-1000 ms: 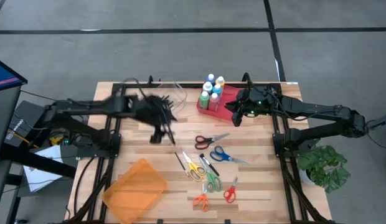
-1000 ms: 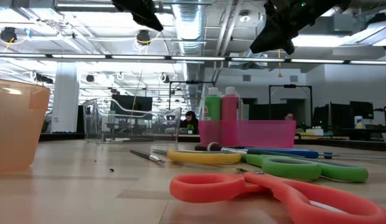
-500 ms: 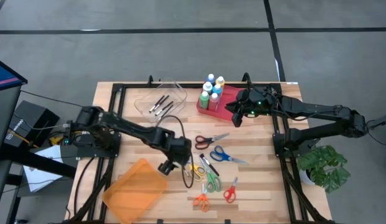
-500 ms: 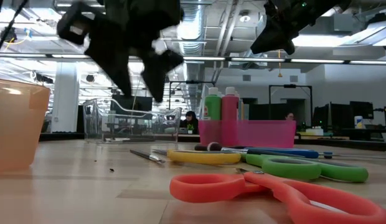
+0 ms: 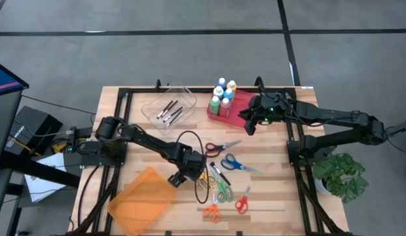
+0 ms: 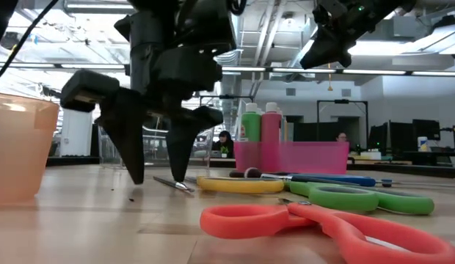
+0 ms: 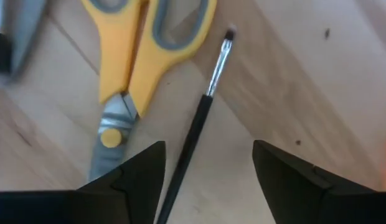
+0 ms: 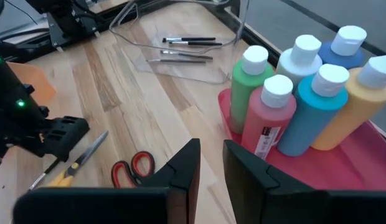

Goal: Pick & Place Paint Supplies
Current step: Put the black paint brush into the transparent bin

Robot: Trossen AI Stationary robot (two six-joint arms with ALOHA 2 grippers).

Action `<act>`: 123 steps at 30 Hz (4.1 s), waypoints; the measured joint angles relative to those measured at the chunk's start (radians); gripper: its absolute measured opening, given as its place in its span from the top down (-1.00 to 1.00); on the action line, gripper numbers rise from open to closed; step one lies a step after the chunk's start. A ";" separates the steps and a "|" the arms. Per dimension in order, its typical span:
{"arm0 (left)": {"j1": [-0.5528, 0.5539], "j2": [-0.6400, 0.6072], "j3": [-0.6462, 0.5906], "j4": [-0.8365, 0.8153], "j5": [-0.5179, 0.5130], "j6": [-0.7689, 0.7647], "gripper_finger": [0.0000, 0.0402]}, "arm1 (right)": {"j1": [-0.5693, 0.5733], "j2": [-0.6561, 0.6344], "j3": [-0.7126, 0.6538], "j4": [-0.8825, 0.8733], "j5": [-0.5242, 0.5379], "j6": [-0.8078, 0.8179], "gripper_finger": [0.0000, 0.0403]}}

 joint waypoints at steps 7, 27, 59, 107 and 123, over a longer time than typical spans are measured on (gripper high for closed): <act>-0.005 0.028 0.006 0.000 -0.037 0.037 0.14 | 0.000 0.000 0.000 -0.004 0.000 -0.001 0.66; -0.006 0.028 0.002 -0.013 -0.059 0.061 0.97 | -0.001 0.000 0.000 -0.004 0.000 0.000 0.66; 0.307 -0.872 0.001 0.298 0.187 -0.743 0.97 | 0.000 0.000 0.000 0.007 0.000 0.001 0.66; 0.796 -0.450 0.000 -0.216 -0.279 -0.727 0.97 | -0.016 0.000 0.000 0.020 0.003 -0.002 0.66; 0.802 -0.173 0.000 -0.212 -0.251 -0.680 0.91 | -0.015 0.000 0.000 -0.004 0.004 -0.002 0.66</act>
